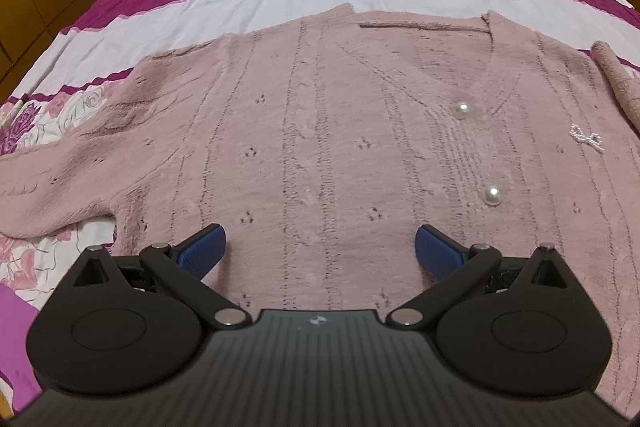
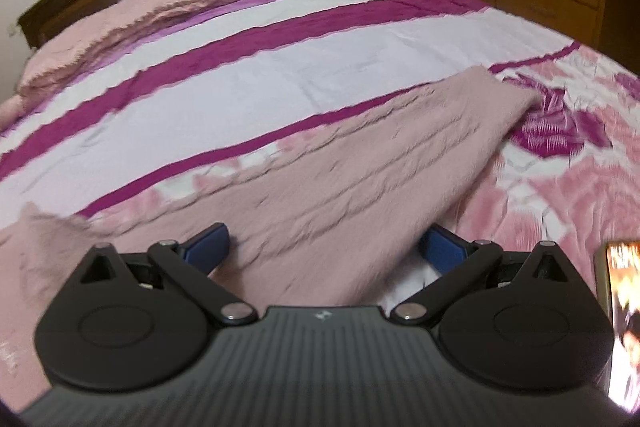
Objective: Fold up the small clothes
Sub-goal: 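Reach the right tool to the cardigan sleeve cuff and close on it, then lift the held sleeve with the right tool and carry it across the body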
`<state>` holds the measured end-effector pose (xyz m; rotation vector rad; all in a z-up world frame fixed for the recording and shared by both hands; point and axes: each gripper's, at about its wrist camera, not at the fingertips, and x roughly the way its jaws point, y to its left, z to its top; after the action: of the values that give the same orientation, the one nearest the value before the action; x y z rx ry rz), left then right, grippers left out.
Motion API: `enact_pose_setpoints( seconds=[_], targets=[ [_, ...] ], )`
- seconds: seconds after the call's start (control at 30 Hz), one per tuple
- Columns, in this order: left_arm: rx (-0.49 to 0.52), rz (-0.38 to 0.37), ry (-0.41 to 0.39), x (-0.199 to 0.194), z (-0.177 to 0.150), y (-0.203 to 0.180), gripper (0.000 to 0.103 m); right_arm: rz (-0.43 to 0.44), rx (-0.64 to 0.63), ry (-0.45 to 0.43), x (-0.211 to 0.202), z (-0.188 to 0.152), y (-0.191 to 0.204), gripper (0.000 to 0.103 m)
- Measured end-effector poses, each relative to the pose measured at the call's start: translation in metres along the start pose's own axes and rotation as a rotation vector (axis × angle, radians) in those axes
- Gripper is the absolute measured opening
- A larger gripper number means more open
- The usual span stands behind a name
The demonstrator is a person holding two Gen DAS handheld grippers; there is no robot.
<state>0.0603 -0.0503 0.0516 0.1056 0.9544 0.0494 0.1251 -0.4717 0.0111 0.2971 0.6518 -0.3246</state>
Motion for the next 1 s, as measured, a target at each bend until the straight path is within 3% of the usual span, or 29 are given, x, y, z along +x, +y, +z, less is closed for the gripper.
enact_pose_setpoints(
  seconds=[0.2,0.4,0.43,0.5,0.53,0.6,0.73,0.87,1.0],
  targets=[
    [-0.014,0.003,0.004,0.002,-0.001,0.005,0.103,-0.005,0.02,-0.023,0.022,0.015,-0.011,0.103],
    [-0.031,-0.006,0.008,0.005,-0.003,0.008,0.103,0.084,0.1,-0.066,0.027,0.021,-0.026,0.103],
    [-0.032,-0.006,0.008,0.005,-0.003,0.008,0.103,0.1,0.118,-0.074,0.026,0.021,-0.029,0.099],
    [-0.035,-0.007,0.006,0.005,-0.004,0.008,0.103,0.113,0.149,-0.089,0.023,0.021,-0.035,0.065],
    [-0.036,-0.008,0.006,0.005,-0.004,0.008,0.103,0.102,0.164,-0.093,0.022,0.021,-0.039,0.056],
    [-0.04,-0.011,0.006,0.005,-0.004,0.009,0.103,0.087,0.202,-0.09,0.02,0.022,-0.047,0.016],
    [-0.051,-0.014,0.002,0.003,-0.006,0.014,0.103,0.13,0.253,-0.093,0.007,0.024,-0.063,0.012],
    [-0.063,-0.012,-0.001,0.001,-0.007,0.018,0.103,0.129,0.182,-0.17,-0.024,0.032,-0.059,0.011],
    [-0.072,-0.005,-0.009,-0.003,-0.008,0.024,0.103,0.146,0.195,-0.239,-0.057,0.047,-0.062,0.011]
  ],
)
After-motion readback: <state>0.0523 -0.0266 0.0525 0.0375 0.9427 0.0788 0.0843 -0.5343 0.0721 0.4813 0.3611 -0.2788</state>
